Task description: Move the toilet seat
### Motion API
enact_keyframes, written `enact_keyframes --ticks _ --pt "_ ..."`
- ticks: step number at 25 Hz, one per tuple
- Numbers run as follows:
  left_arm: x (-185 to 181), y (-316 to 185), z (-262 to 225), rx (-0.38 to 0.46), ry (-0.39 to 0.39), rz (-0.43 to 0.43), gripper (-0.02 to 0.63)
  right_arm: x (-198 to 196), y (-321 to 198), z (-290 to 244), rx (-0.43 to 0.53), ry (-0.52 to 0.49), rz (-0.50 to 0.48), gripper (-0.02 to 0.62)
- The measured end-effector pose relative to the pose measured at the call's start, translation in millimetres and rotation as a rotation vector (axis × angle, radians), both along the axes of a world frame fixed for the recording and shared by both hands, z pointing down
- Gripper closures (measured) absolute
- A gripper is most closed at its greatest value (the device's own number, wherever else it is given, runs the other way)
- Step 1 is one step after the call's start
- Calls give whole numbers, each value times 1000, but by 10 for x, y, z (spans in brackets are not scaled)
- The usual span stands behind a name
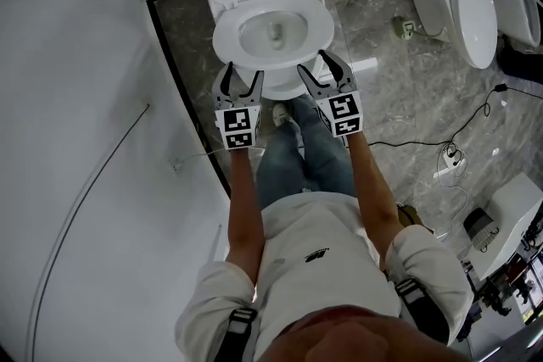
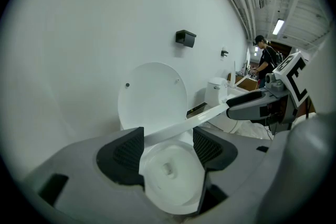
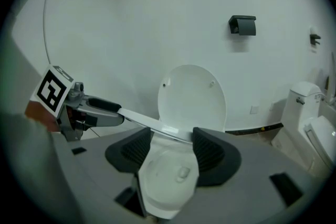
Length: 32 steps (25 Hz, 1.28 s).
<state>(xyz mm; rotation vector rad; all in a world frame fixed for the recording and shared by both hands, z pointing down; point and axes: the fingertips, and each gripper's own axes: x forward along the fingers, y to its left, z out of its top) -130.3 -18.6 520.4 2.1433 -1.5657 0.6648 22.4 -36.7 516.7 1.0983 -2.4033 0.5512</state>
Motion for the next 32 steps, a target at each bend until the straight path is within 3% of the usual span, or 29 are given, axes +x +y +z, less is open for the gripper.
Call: enact_keyframes --ticks 32 --pt "-178 -619 -343 60 17 -78 319 -42 -646 -341 51 -36 -3 373"
